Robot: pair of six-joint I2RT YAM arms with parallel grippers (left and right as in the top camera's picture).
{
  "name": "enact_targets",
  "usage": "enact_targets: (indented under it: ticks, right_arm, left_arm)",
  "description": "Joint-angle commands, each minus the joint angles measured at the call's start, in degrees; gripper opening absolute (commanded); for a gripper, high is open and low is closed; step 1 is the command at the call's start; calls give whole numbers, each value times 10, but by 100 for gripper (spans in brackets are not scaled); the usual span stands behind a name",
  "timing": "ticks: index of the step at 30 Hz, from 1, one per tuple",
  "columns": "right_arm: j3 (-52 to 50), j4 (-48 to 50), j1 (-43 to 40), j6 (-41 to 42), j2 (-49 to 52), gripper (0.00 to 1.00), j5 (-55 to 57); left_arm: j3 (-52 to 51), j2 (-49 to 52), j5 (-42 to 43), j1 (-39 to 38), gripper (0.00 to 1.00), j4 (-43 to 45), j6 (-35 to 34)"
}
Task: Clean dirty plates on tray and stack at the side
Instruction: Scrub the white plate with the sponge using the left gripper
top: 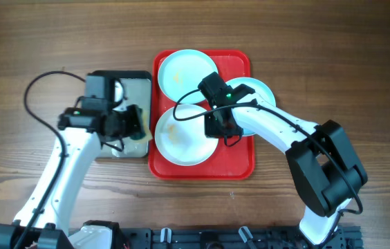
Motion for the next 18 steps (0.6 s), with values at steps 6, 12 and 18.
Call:
enact_targets:
  ticks: [6,12,18]
  right_arm:
    - [6,0,0,13,10,4,27]
    - [6,1,0,14,10,4,25]
    - [6,1,0,13,10,4,25]
  left_arm:
    - [-73,3,-44,-148,4,110,-121]
    - [-73,77,-87,-184,4,138,-124]
    - [-73,104,-102,-184,4,188,-125]
